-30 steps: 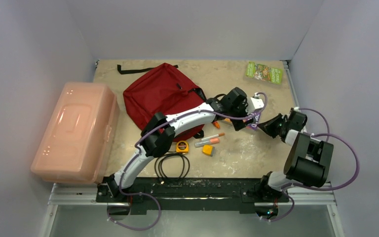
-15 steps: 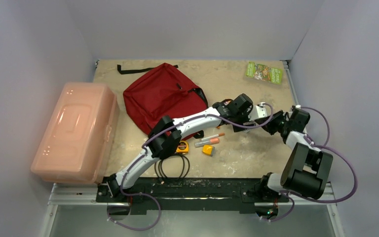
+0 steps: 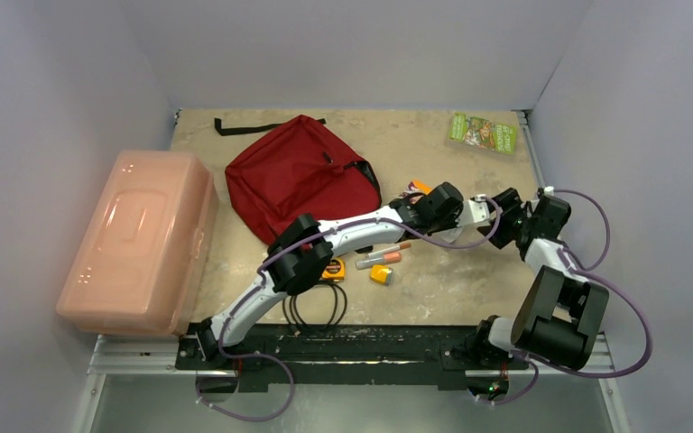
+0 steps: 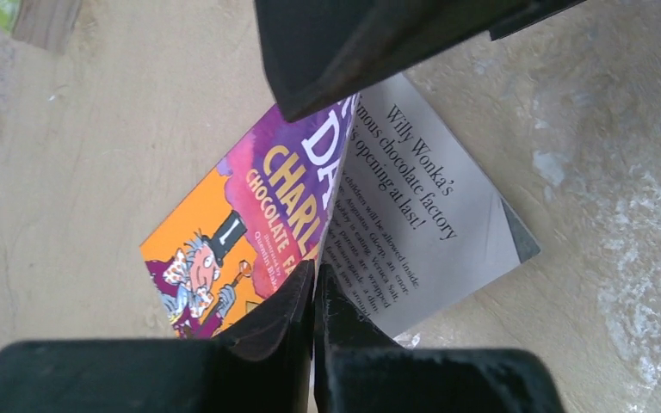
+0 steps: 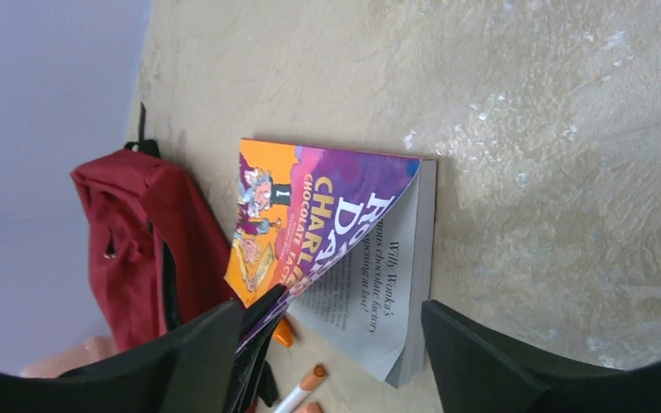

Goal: Pack the student bag
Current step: Pick up the book from the center of the board.

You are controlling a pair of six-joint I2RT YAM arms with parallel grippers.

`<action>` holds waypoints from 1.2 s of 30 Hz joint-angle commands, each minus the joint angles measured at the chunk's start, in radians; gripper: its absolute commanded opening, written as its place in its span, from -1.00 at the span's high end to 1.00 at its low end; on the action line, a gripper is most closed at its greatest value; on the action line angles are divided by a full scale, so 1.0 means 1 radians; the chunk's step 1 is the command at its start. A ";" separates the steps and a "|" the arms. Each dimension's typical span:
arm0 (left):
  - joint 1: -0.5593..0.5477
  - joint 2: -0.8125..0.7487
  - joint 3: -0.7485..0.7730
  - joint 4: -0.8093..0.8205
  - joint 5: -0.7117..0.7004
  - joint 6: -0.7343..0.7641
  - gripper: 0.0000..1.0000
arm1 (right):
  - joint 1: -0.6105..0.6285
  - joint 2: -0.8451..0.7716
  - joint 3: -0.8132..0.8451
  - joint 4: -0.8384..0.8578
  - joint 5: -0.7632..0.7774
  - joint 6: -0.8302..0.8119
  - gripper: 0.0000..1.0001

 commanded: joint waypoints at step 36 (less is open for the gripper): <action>0.005 -0.210 -0.158 0.167 0.011 -0.041 1.00 | 0.080 0.457 0.046 0.588 -0.211 0.318 -0.85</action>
